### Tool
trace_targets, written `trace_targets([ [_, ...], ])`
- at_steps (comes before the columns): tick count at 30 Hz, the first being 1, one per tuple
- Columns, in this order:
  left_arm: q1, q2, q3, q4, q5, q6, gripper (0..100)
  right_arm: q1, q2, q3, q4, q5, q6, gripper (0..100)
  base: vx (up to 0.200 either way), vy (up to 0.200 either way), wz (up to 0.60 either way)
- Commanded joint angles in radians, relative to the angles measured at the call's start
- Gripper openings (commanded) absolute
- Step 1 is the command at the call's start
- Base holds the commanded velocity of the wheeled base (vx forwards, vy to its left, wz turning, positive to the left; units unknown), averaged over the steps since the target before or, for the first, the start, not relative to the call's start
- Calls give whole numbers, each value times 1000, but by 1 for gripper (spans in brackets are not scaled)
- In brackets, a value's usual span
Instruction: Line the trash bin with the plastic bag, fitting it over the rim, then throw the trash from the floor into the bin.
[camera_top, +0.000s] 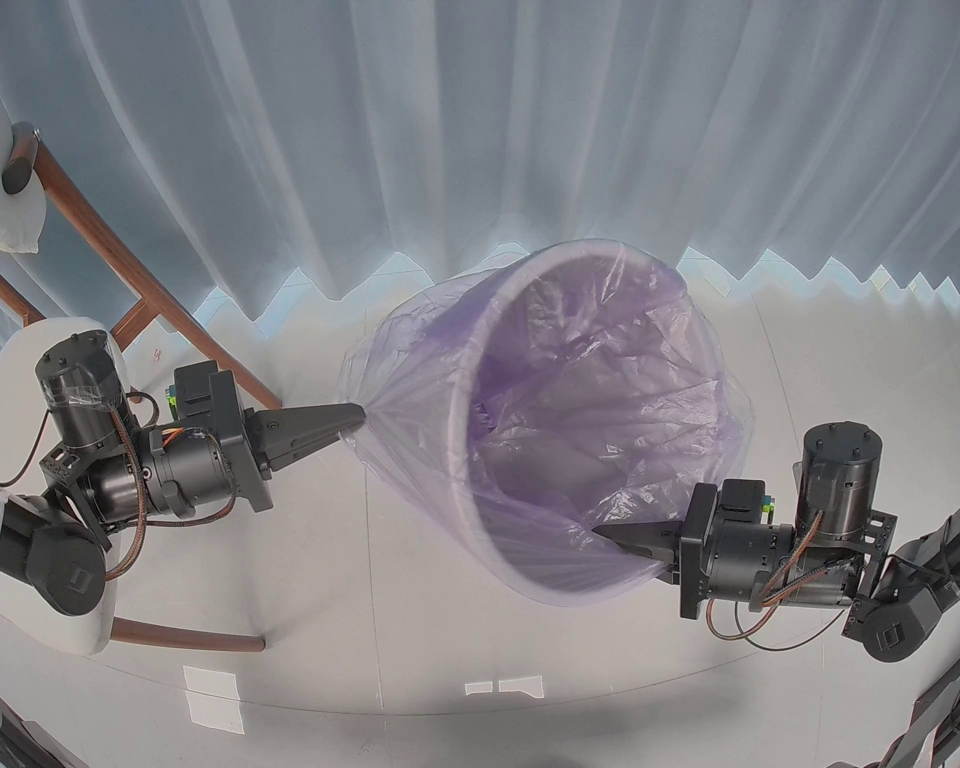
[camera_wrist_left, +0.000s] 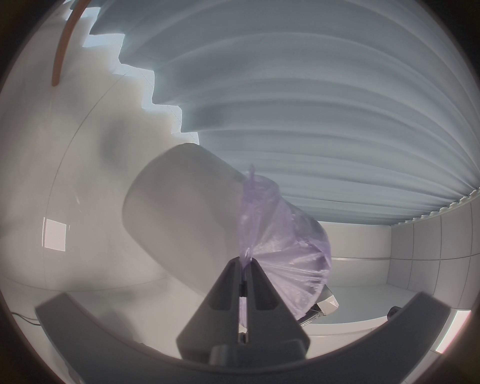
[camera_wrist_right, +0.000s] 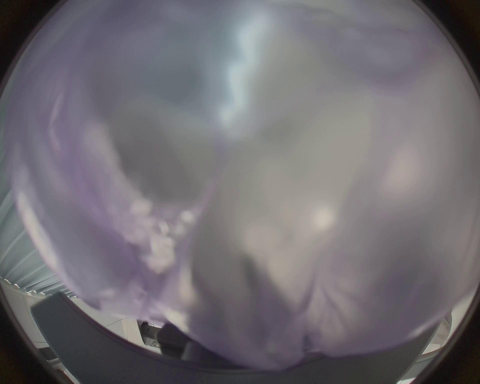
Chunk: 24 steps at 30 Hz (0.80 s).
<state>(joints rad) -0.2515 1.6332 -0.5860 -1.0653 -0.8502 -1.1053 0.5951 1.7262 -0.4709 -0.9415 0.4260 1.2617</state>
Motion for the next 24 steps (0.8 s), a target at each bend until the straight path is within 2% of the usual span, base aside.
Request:
trace_targets([
  [1,15,14,0,-1,0,1,0,0,-33,12,-2,13,8,0,0,0,0],
  [12,35,33,3,-1,-3,50,0,2,-60,28,-2,34,15,0,0,0,0],
  [13,35,30,6,-1,-3,50,100,0,-59,28,0,34,15,0,0,0,0],
  [18,47,22,26,-1,7,61,100,0,-57,26,0,31,10,0,0,0,0],
  [19,70,-7,44,-5,17,70,100,0,-53,26,1,25,5,0,0,0,0],
  [24,158,-98,130,1,69,197,100,-24,-50,9,67,-33,-13,0,0,0,0],
])
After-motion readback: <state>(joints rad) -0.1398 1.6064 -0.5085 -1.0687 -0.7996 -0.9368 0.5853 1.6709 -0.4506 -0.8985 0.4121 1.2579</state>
